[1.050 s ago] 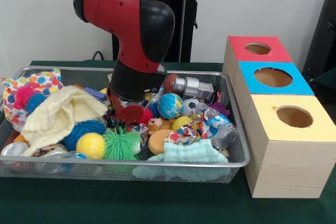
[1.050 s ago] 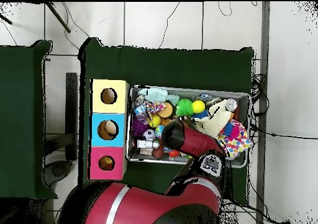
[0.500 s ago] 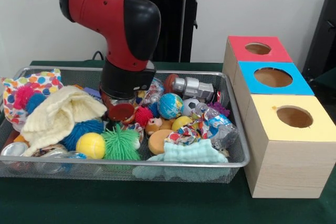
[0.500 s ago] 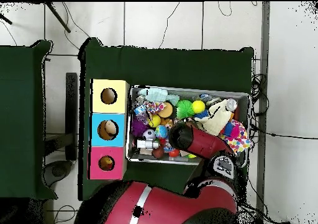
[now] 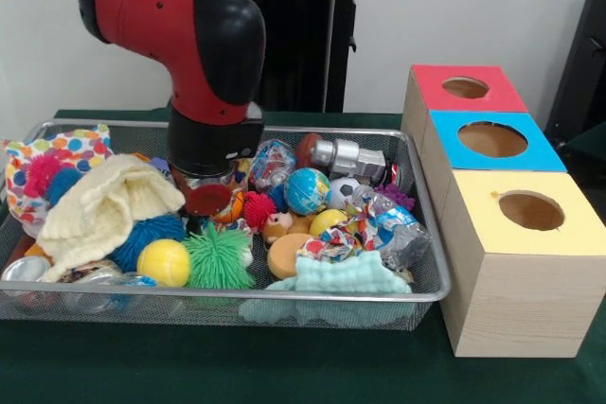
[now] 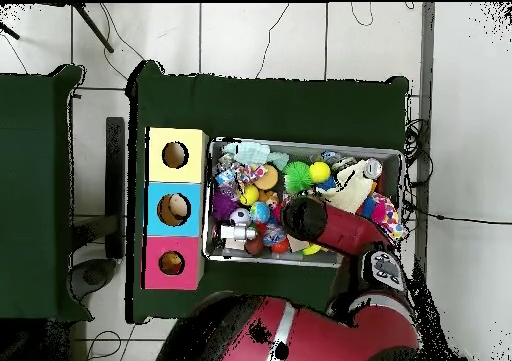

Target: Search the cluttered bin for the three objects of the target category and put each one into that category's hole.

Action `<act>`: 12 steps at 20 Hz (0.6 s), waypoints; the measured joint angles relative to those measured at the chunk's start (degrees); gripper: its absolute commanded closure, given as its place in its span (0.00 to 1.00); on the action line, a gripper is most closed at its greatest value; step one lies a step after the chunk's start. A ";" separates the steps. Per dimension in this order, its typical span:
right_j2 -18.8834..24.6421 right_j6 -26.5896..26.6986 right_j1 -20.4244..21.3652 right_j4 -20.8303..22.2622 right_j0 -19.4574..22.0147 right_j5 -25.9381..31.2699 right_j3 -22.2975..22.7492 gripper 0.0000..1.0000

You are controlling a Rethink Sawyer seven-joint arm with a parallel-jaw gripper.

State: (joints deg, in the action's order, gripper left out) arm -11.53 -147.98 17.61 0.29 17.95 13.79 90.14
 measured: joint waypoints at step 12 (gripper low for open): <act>7.66 3.33 8.88 11.11 13.08 14.00 -0.22 1.00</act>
State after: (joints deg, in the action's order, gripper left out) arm -3.86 -144.65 26.48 11.40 31.03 27.78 89.92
